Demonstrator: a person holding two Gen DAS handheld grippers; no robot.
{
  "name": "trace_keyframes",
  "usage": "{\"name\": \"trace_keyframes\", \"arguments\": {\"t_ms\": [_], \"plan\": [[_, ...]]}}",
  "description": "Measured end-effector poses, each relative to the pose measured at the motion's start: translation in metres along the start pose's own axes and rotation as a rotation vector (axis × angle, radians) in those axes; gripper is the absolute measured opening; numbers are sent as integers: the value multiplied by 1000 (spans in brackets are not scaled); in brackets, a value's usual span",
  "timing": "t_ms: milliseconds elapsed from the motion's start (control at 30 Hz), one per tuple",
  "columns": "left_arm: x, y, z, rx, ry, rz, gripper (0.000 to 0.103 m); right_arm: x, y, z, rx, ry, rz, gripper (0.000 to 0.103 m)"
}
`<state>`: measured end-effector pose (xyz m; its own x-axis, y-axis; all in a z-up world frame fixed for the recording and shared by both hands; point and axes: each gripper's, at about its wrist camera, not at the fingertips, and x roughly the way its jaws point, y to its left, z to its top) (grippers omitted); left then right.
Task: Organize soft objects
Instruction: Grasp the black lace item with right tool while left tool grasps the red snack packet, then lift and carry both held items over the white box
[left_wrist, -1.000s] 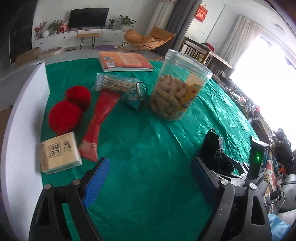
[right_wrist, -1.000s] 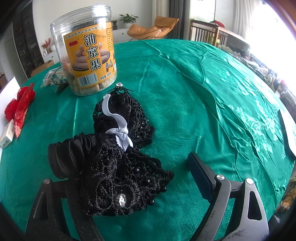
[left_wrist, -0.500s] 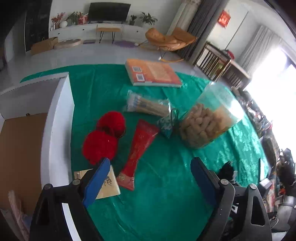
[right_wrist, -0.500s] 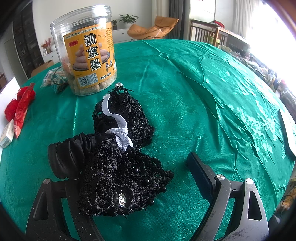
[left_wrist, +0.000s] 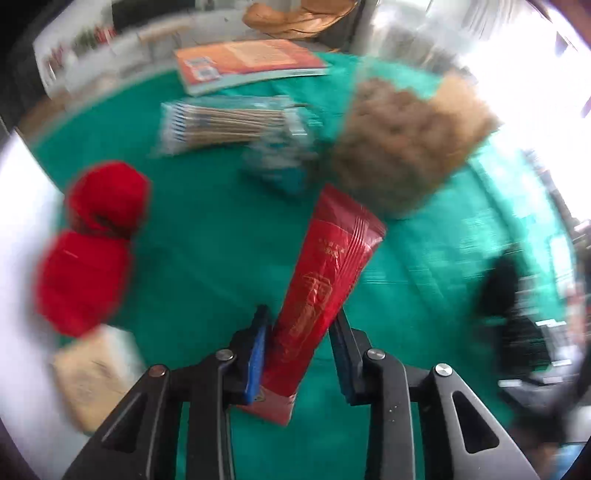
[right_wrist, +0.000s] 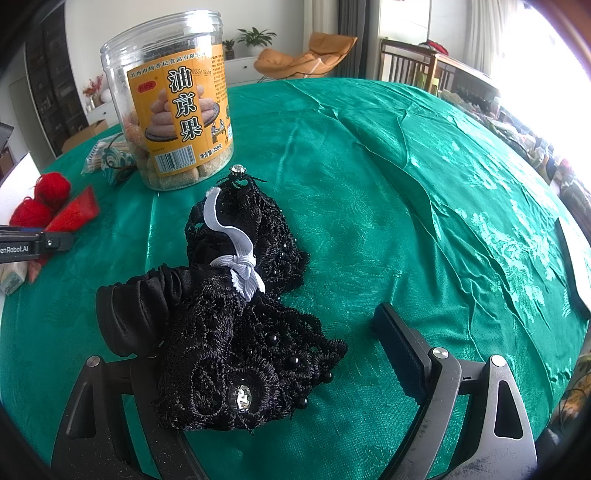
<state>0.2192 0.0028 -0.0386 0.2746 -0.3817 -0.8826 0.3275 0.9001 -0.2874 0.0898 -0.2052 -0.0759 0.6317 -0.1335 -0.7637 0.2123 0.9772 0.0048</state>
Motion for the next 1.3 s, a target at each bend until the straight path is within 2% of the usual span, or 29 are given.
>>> {"name": "trace_keyframes", "arguments": {"t_ms": [33, 100, 133, 233, 267, 400, 467, 567, 600, 667, 733, 767, 833, 900, 967, 1033, 1100, 1167, 1300], "plan": [[-6, -3, 0, -15, -10, -44, 32, 0, 0, 0, 0, 0, 0, 89], [-15, -12, -1, 10, -42, -62, 33, 0, 1, 0, 0, 0, 1, 89], [-16, -15, -2, 27, -48, -50, 33, 0, 0, 0, 1, 0, 1, 89], [-6, -23, -11, 80, -16, 80, 34, -4, 0, -2, 21, -8, 22, 89], [-4, -26, -12, 83, -5, 92, 34, -5, -4, -2, 46, -14, 46, 89], [-11, -31, -27, 81, -24, 36, 34, -19, -28, -5, 193, -31, 213, 88], [-13, -36, -32, 89, -39, 26, 34, -21, -17, -4, 118, -4, 244, 88], [-21, -44, -38, 98, -42, 7, 34, -7, 19, 4, -161, 81, 150, 87], [-24, -46, -40, 101, -46, 5, 34, -1, 21, 11, -202, 80, 120, 87], [-26, -49, -39, 104, -58, 8, 34, 19, 4, 37, -151, 103, 122, 85], [-27, -53, -39, 118, -58, 9, 34, 44, -20, 80, -85, 114, 67, 85], [-26, -56, -39, 126, -53, 17, 34, 49, -29, 100, -67, 93, 43, 85], [-19, -63, -39, 154, -40, 45, 34, 46, -46, 136, -14, 26, 74, 87], [-10, -70, -38, 182, -36, 81, 34, 36, -59, 154, 50, 22, 194, 87], [0, -75, -36, 190, -39, 121, 34, 26, -68, 156, 84, 41, 288, 87], [7, -81, -35, 192, -47, 159, 34, 18, -78, 151, 119, 54, 326, 87], [15, -85, -33, 210, -54, 215, 34, 14, -91, 145, 161, 72, 340, 87], [26, -90, -33, 246, -38, 305, 35, 16, -94, 144, 156, 102, 332, 87], [27, -94, -32, 290, -58, 362, 36, 20, -72, 157, -7, 122, 255, 87]]}}
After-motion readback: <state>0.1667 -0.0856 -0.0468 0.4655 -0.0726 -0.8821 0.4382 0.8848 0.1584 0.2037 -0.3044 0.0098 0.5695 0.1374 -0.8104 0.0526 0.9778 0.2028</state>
